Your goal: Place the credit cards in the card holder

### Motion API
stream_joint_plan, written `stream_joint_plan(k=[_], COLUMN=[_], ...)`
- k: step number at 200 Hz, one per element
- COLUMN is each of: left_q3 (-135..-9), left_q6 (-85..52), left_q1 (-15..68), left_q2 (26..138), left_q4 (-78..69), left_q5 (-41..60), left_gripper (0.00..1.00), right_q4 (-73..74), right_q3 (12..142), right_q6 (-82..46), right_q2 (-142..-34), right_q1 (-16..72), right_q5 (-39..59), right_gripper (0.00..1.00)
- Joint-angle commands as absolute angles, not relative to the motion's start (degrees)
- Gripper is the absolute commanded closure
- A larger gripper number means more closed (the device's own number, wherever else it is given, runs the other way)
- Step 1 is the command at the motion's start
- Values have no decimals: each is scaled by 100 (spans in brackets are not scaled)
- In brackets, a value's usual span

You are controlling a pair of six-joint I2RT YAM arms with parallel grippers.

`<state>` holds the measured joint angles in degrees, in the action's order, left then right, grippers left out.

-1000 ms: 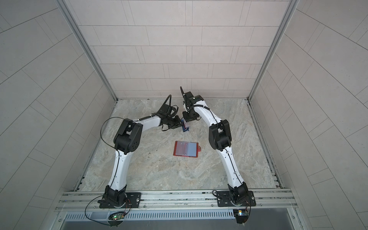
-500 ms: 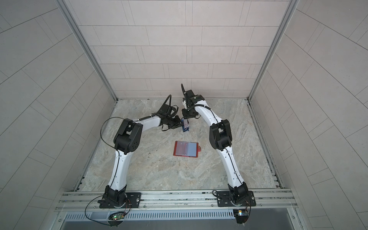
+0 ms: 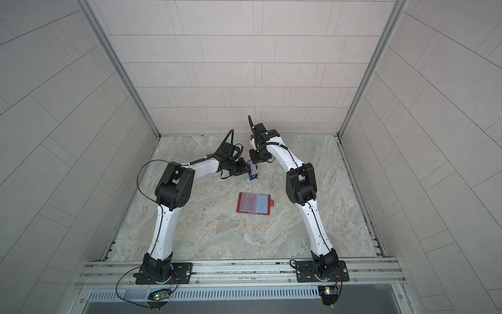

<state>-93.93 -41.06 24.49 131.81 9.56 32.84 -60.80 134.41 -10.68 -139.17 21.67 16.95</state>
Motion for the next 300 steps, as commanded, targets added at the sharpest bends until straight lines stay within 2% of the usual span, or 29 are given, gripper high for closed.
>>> stream_joint_plan(k=[1,203,245,300], left_q3=[-9263,-9237,-9236,-9220], left_q6=[-3999,-3991,-3995,-3999], left_q1=[2460,2461,2456,2454], left_q2=[13533,13537,13542,13471], left_q4=[1450,1450,1459,1444], left_q5=[3131,3114,3113,3159], left_gripper=[74,74,74,74], right_q4=[-6405,-6644,-6662,-6359], right_q3=[13458,13000,12999,12627], right_q6=[-933,-852,-849,-905], right_q2=[-13542,-13176,-13115,-12617], right_q1=[2134,2096,2096,2058], right_q5=[1928,1863,1846,1672], right_gripper=[71,91,100,100])
